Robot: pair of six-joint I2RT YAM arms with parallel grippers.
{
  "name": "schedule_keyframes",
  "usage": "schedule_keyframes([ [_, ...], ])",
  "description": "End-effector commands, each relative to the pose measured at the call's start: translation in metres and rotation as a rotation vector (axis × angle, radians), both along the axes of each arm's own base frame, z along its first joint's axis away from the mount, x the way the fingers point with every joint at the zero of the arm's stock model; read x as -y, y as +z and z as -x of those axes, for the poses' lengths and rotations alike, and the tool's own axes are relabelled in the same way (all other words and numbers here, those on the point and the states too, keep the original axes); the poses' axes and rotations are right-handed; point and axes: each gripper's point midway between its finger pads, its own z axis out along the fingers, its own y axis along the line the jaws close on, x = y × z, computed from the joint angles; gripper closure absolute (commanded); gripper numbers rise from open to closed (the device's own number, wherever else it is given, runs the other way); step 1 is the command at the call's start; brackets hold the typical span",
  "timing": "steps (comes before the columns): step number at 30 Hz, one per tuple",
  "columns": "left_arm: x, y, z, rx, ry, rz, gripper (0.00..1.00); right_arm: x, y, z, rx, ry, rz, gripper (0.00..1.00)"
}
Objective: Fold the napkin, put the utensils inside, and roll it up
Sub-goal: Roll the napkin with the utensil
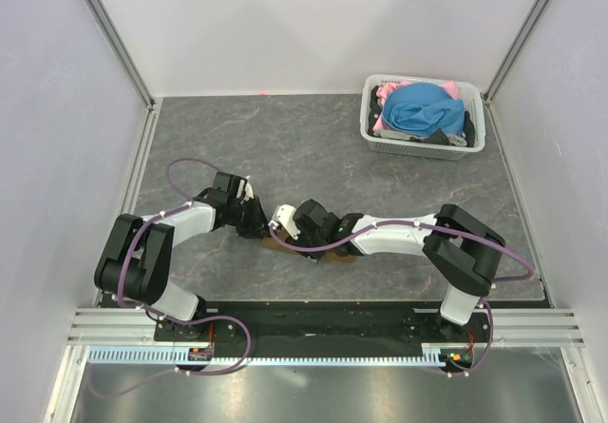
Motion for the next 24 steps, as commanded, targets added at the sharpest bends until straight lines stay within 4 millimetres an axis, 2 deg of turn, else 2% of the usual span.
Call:
schedule_keyframes([
  [1, -0.004, 0.019, -0.011, 0.081, -0.008, -0.031, 0.64, 0.020, -0.029, 0.013, -0.073, -0.018, 0.094, 0.52],
  [2, -0.009, 0.025, -0.016, 0.117, 0.013, -0.054, 0.50, 0.018, -0.027, 0.015, -0.086, -0.014, 0.083, 0.53],
  [5, -0.020, 0.034, -0.021, 0.172, 0.067, -0.103, 0.36, 0.011, -0.023, 0.025, -0.163, 0.025, 0.036, 0.56],
  [6, -0.023, 0.042, -0.023, 0.205, 0.084, -0.106, 0.34, 0.011, -0.022, 0.027, -0.194, 0.028, 0.024, 0.57],
  [11, -0.037, 0.049, -0.018, 0.263, 0.147, -0.143, 0.32, -0.001, -0.012, 0.038, -0.389, 0.075, -0.096, 0.58],
  [17, -0.024, 0.060, -0.007, 0.336, 0.085, -0.042, 0.34, -0.005, 0.002, 0.028, -0.595, 0.049, -0.188, 0.59],
  [20, -0.019, 0.063, -0.004, 0.361, 0.060, -0.013, 0.35, -0.006, 0.003, 0.025, -0.665, 0.026, -0.180, 0.59],
  [24, -0.015, 0.061, -0.003, 0.370, 0.045, 0.003, 0.35, -0.007, 0.006, 0.027, -0.803, 0.016, -0.224, 0.58],
])
